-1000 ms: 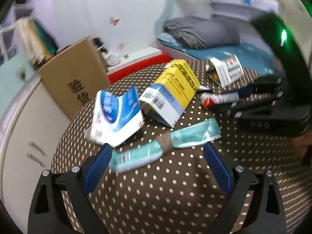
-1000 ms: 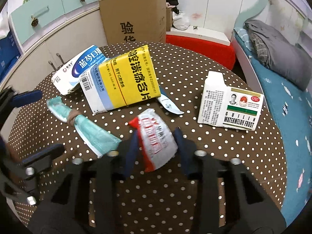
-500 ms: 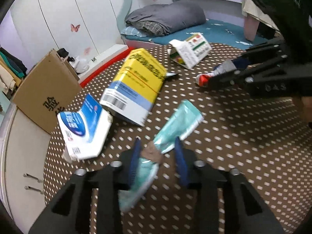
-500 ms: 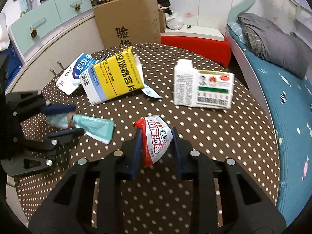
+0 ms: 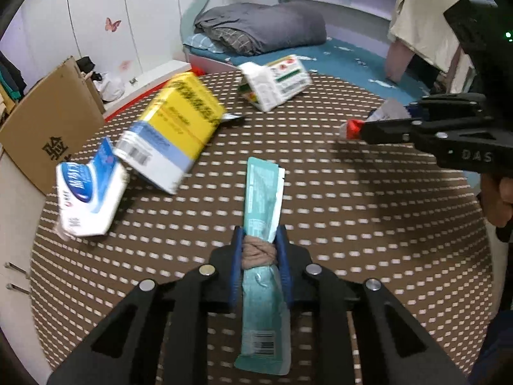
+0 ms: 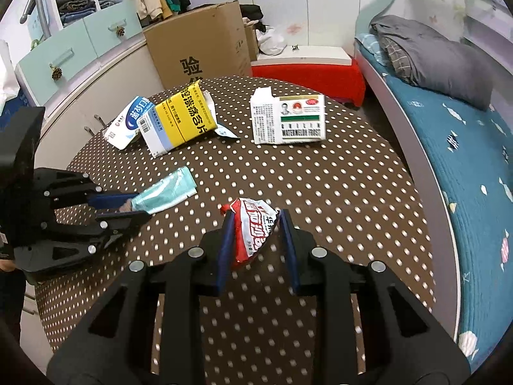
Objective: Collect trash
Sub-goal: 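Carry the wrapper and toothpaste tube over the trash bin and open both tools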
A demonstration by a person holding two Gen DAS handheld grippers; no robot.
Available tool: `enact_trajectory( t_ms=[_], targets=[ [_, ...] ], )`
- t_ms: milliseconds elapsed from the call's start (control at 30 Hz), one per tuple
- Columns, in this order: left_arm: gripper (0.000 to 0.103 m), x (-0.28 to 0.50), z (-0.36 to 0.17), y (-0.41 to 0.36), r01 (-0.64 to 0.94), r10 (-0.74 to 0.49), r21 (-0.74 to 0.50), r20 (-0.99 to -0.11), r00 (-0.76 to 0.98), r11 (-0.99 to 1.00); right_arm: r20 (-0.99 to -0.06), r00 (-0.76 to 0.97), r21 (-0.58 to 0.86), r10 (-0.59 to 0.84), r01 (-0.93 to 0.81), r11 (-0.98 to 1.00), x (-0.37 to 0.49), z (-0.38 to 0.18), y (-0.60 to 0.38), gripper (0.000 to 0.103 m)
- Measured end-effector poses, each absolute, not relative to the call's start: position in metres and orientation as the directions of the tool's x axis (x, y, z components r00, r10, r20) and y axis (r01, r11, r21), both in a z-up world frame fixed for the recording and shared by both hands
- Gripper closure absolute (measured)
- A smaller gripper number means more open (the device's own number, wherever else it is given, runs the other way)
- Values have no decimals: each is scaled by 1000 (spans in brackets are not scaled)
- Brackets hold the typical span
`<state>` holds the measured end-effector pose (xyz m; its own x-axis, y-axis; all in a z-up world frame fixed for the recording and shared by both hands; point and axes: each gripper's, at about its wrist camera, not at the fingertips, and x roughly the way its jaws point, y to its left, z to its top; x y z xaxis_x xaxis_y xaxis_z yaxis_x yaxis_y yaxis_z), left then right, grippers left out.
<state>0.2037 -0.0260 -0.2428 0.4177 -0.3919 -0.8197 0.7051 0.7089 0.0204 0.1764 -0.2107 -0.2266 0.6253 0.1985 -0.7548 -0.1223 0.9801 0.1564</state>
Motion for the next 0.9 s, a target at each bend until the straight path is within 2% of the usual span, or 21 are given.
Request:
enact_trajectory(
  t_ms=[400,700,800,900],
  targets=[
    [83,165,-238,-24,547,-416,-118,-784,461,829,-771,601,171,208,-120,978,146,-244,-218,78],
    [83,164,-238,-37,501,-375,-102,-791,483,860,-788,593,79,165,-168,983,141,-246,-209,78],
    [83,164,-234,-38,484,-380,-116,-782,493,867,-775,606,105,179,-157,982,138,-244,-213,83],
    [83,163,-227,-40,477,-388,-123,-768,510,870,-750,625,161,216,-143,976,135,-239,-225,84]
  ],
)
